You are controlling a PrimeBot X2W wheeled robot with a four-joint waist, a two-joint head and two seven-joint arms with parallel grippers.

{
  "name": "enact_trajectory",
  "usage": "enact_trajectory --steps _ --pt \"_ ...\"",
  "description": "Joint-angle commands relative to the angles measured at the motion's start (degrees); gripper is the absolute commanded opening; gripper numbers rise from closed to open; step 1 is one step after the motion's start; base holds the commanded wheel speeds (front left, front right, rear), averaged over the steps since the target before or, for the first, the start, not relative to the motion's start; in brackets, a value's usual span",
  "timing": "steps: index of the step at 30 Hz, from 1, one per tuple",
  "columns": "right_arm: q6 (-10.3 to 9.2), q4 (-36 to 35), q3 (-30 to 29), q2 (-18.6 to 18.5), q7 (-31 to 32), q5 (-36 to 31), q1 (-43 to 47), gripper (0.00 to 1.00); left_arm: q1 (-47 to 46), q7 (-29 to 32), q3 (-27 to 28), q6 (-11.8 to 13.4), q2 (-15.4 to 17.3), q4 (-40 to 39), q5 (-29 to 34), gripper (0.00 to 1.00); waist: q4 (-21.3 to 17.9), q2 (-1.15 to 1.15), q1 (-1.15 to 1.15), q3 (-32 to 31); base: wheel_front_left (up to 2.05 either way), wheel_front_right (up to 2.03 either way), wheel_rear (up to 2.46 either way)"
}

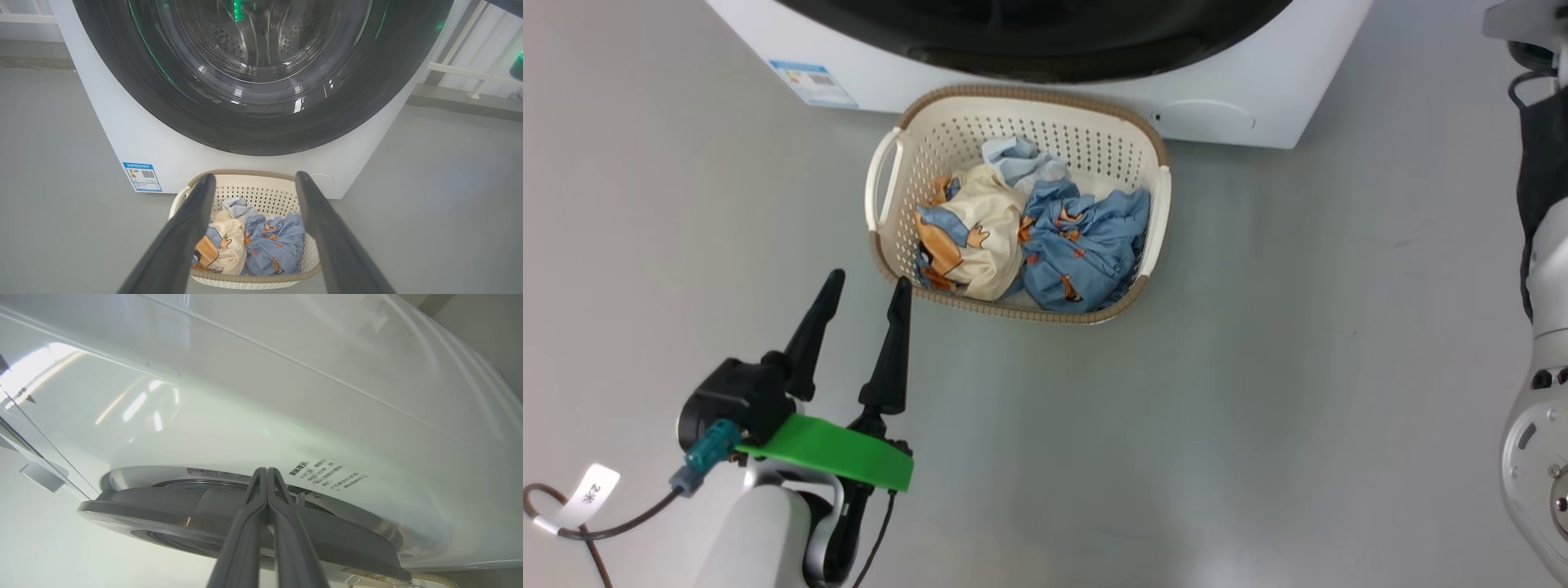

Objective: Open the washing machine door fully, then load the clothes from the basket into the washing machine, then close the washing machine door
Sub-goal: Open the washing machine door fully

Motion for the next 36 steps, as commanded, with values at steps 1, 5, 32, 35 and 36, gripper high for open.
enact_trajectory --steps 1,5,32,35,36 --pt "0.57 -1.21 0.89 1.55 0.7 -0.28 -1.95 0.0 -1.05 -0.35 1.71 -0.09 1.09 -1.56 -0.03 1.0 0.42 0.0 0.0 0.88 0.0 0.0 0.0" --pt "0.57 -1.04 1.13 2.82 4.0 -1.14 -3.24 0.0 -1.68 -0.35 1.53 -0.09 0.92 -1.61 -0.19 1.0 0.77 0.0 0.0 1.98 0.0 0.0 0.0" --pt "0.57 1.08 -2.16 5.42 8.26 -9.37 -11.4 0.0 -3.52 -0.35 -1.92 -0.09 0.79 -2.64 -3.09 1.0 3.03 0.0 0.0 6.53 0.0 0.0 0.0" --pt "0.57 1.48 -2.19 5.6 9.5 -9.71 -11.88 0.0 -3.65 -0.35 -2.06 -0.09 0.79 -2.54 -3.23 1.0 3.18 0.0 0.0 6.64 0.0 0.0 0.0" --pt "0.57 1.76 -2.28 5.65 10.25 -9.65 -11.93 0.0 -3.74 -0.35 -2.05 -0.09 0.79 -2.56 -3.37 1.0 3.2 0.0 0.0 6.63 0.0 0.0 0.0"
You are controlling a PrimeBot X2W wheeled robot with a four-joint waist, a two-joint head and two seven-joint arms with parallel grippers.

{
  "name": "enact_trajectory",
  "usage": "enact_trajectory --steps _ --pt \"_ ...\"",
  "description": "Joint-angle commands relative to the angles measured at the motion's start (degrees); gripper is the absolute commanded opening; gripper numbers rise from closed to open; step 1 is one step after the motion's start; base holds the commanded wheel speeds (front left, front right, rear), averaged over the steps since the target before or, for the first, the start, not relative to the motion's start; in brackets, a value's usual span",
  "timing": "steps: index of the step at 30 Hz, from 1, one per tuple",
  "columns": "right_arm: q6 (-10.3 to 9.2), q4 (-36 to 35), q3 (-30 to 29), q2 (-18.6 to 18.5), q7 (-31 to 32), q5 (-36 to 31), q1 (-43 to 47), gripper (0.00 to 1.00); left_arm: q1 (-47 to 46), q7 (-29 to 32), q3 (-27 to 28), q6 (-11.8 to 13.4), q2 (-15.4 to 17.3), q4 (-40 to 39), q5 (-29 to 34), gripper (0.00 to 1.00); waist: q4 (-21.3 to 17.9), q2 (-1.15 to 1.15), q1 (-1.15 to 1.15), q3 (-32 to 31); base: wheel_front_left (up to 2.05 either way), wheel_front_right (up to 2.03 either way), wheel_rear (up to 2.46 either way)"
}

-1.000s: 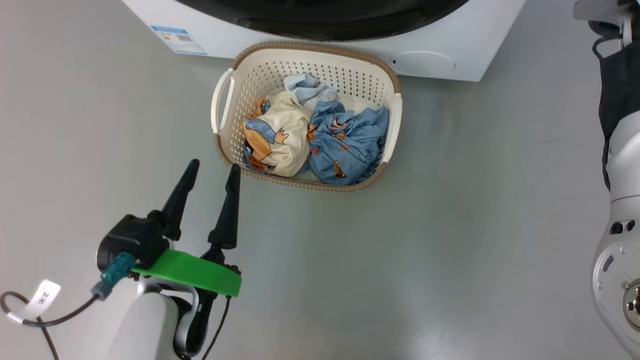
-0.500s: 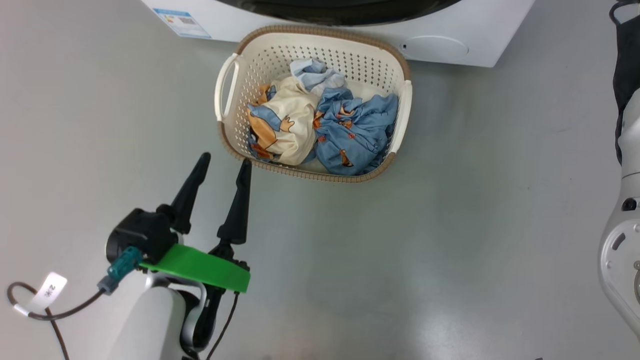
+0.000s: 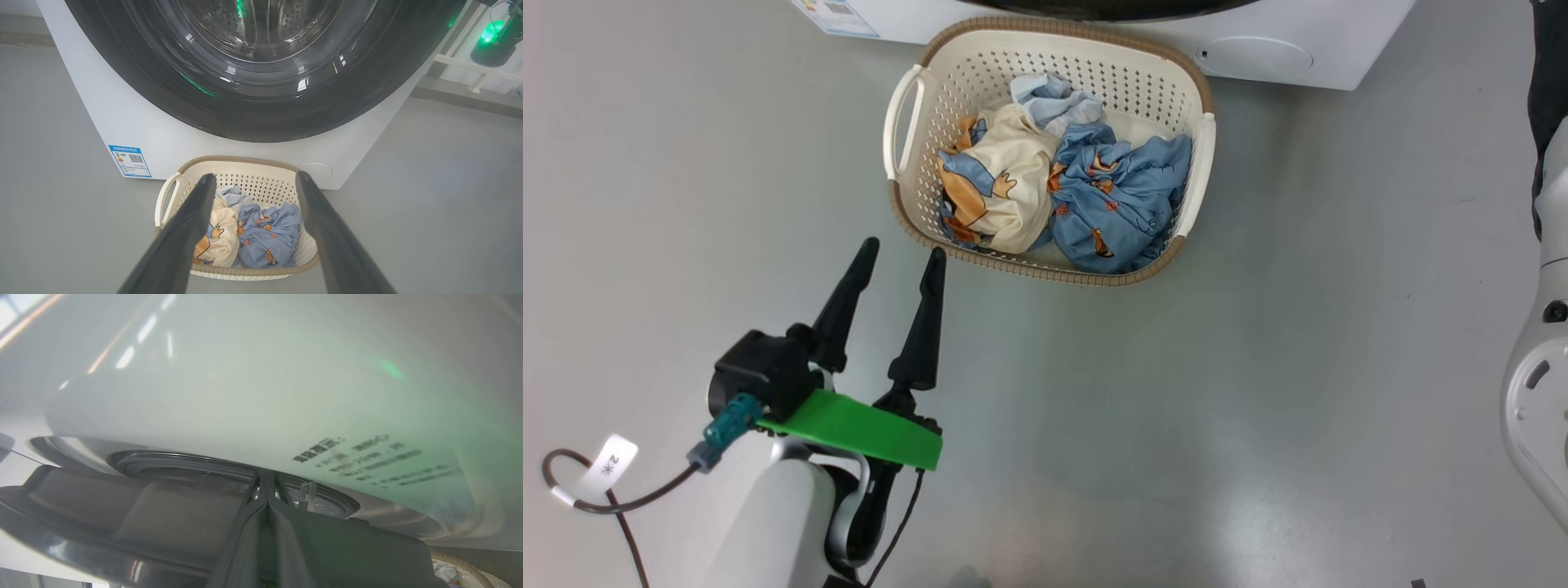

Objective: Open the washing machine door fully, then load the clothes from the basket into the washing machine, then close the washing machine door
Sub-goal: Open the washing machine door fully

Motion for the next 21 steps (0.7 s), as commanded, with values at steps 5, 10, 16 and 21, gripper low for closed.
enact_trajectory --steps 5,10,16,21 --pt "0.57 -0.42 0.31 2.44 5.9 0.11 -1.32 0.0 -0.85 -0.35 1.65 -0.09 1.4 -1.65 -0.48 1.0 0.05 0.0 0.0 -0.27 0.0 0.0 0.0" --pt "0.57 -1.19 -0.48 2.51 11.55 1.05 -0.03 0.0 -0.75 -0.35 2.0 -0.09 1.4 -2.24 -0.48 1.0 -0.44 0.0 0.0 -0.75 0.0 0.0 0.0" --pt "0.57 -2.48 -1.57 2.65 19.78 2.9 2.06 0.0 -0.76 -0.35 2.05 -0.09 1.4 -3.23 -0.02 1.0 -1.13 0.0 0.0 -1.29 0.0 0.0 0.0" --pt "0.57 -3.99 -2.78 2.73 27.31 4.49 3.85 0.0 -0.38 -0.35 2.21 -0.09 1.4 -3.76 0.71 1.0 -1.56 0.0 0.0 -2.37 0.0 0.0 0.0"
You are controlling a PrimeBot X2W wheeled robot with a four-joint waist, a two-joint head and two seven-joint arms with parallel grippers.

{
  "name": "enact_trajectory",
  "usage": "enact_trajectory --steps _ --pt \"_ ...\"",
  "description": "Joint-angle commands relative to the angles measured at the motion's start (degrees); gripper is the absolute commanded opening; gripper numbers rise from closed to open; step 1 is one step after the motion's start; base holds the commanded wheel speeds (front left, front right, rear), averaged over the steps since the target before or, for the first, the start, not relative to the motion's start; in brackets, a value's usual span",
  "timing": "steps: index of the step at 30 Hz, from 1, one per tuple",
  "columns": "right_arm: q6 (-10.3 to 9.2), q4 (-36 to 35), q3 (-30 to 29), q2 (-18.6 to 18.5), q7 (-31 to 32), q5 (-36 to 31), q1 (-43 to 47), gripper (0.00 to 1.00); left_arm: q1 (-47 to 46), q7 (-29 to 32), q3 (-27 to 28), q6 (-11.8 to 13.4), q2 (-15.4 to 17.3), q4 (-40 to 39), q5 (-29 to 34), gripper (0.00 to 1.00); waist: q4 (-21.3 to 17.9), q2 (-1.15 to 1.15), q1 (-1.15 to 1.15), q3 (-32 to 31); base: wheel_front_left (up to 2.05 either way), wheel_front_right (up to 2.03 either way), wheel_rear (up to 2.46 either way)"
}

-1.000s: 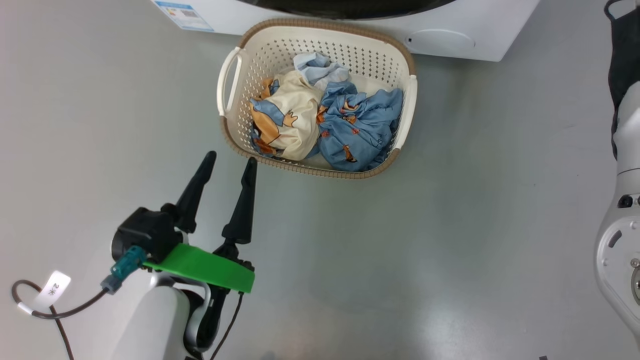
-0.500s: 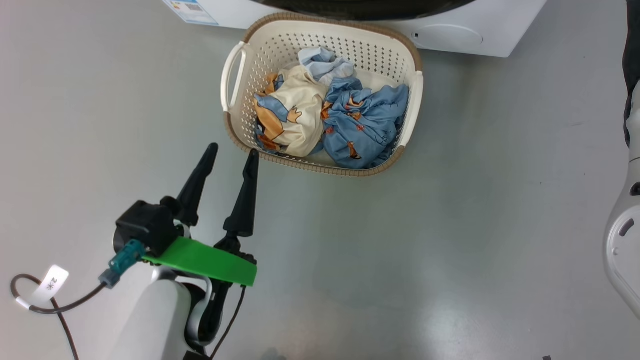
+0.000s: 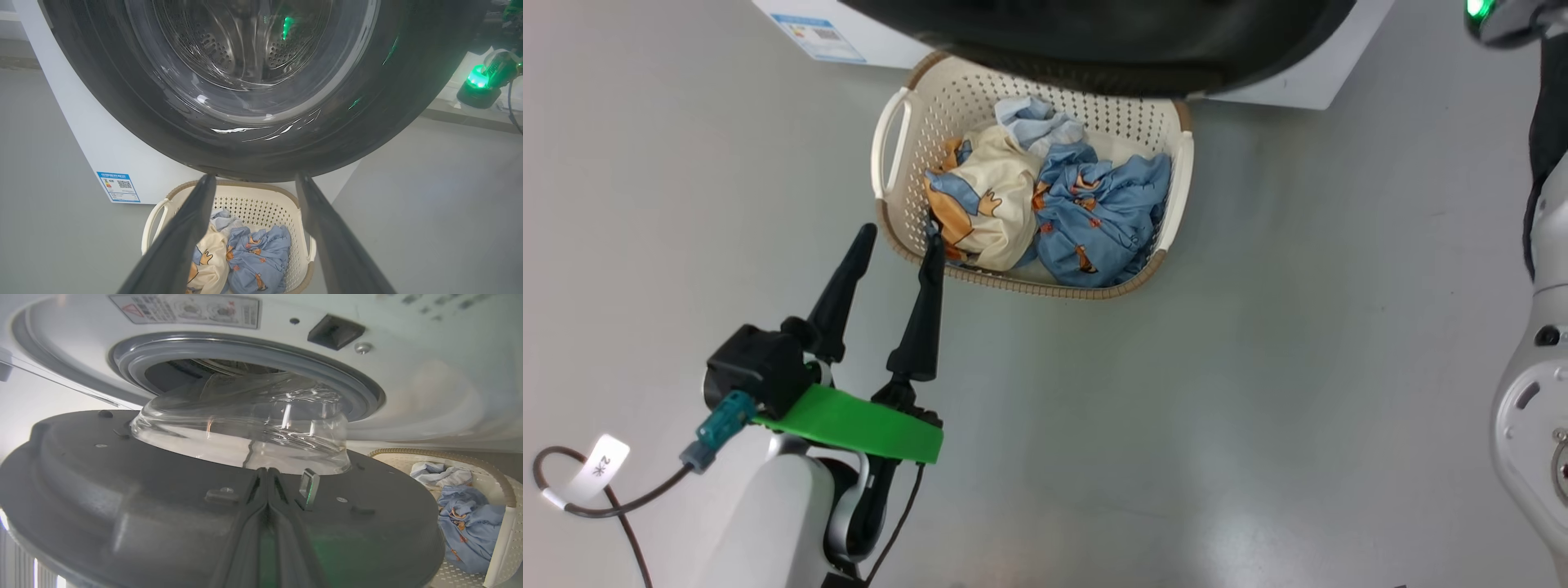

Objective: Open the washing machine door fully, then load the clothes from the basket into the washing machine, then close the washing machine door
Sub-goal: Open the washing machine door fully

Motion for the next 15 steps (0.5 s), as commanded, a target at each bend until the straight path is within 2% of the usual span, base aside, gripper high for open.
enact_trajectory --steps 1,8,15 --pt "0.57 -1.66 0.65 2.72 2.16 0.76 0.41 0.0 -0.04 -0.35 2.06 -0.09 1.52 -1.56 0.69 1.0 -0.23 0.0 0.0 -0.5 0.0 0.0 0.0" --pt "0.57 -1.24 3.1 2.75 11.33 6.16 3.15 0.0 0.74 -0.35 1.82 -0.09 1.52 -2.02 0.63 1.0 -0.52 0.0 0.0 -2.14 0.0 0.0 0.0" --pt "0.57 -2.18 8.97 2.76 18.13 12.44 5.85 0.0 1.44 -0.35 2.19 -0.09 1.52 -2.51 1.88 1.0 -1.02 0.0 0.0 -3.63 0.0 0.0 0.0"
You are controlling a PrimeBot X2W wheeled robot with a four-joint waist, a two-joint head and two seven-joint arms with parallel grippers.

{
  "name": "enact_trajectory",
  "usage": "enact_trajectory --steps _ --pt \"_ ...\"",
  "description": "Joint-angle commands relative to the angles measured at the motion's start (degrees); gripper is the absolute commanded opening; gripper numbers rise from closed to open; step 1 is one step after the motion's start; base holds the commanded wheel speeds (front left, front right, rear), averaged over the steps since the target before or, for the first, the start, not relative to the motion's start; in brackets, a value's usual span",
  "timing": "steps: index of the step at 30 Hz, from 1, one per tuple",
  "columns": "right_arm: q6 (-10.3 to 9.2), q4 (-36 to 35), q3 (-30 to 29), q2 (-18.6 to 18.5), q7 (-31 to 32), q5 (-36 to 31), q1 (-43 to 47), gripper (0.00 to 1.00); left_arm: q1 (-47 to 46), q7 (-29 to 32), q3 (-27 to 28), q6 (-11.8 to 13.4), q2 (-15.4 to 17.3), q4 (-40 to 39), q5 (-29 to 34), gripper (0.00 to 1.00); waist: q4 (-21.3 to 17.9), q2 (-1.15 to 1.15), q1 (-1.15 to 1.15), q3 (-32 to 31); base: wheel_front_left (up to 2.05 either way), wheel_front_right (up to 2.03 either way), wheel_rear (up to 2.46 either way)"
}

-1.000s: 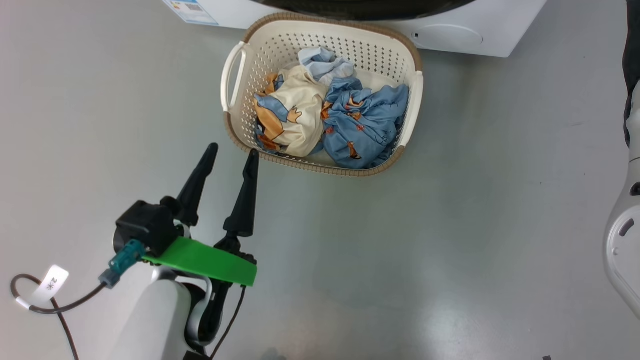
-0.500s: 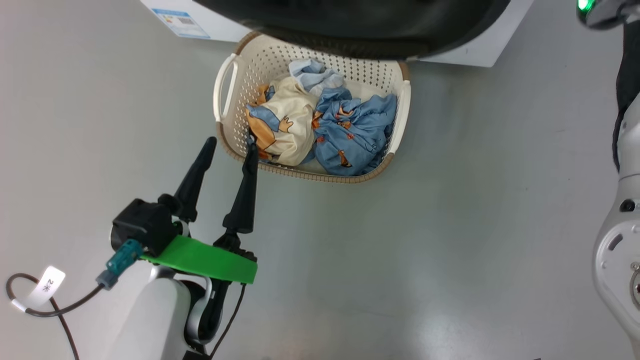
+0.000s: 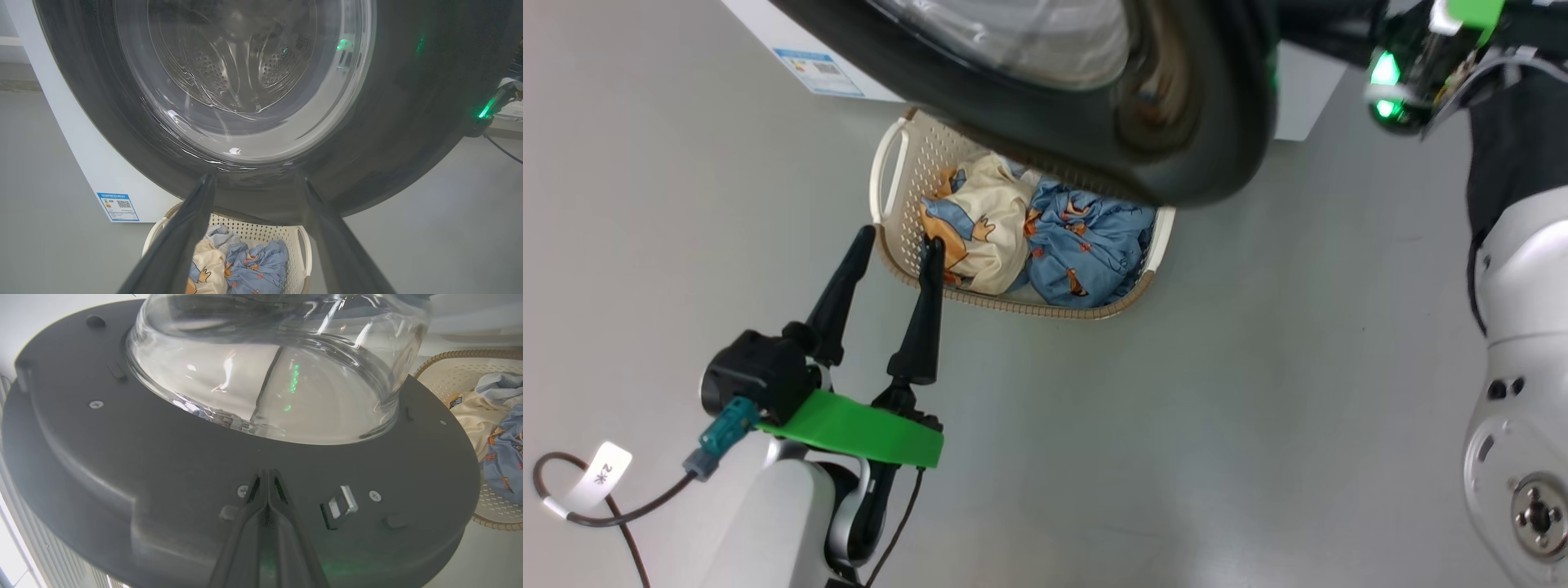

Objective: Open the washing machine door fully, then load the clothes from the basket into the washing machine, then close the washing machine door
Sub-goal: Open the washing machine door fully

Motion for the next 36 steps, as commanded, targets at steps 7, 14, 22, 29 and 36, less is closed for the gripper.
enact_trajectory --steps 7,14,22,29,36 --pt "0.57 -5.75 10.11 2.0 2.81 8.26 6.08 0.0 1.5 -0.35 1.92 -0.09 1.51 -1.57 0.8 1.0 -0.31 0.0 0.0 -1.81 0.0 0.0 0.0" --pt "0.57 -10.65 17.98 2.0 0.81 13.69 12.35 0.0 1.88 -0.35 1.87 -0.09 1.51 -1.54 0.79 1.0 -0.05 0.0 0.0 -2.72 0.0 0.0 0.0" --pt "0.57 -15.85 28.17 2.0 -4.58 21.22 18.43 0.0 2.18 -0.35 1.96 -0.09 1.51 -1.9 0.68 1.0 0.64 0.0 0.0 -3.49 0.0 0.0 0.0" --pt "0.57 -16.43 34.5 2.0 -8.73 24.92 19.54 0.0 2.28 -0.35 2.3 -0.09 1.51 -1.81 0.76 1.0 0.94 0.0 0.0 -3.67 0.0 0.0 0.0" --pt "0.57 -15.64 37.2 2.0 -11.87 26.67 19.56 0.0 2.37 -0.35 2.91 -0.09 1.51 -1.42 0.74 1.0 0.63 0.0 0.0 -4.08 0.0 0.0 0.0"
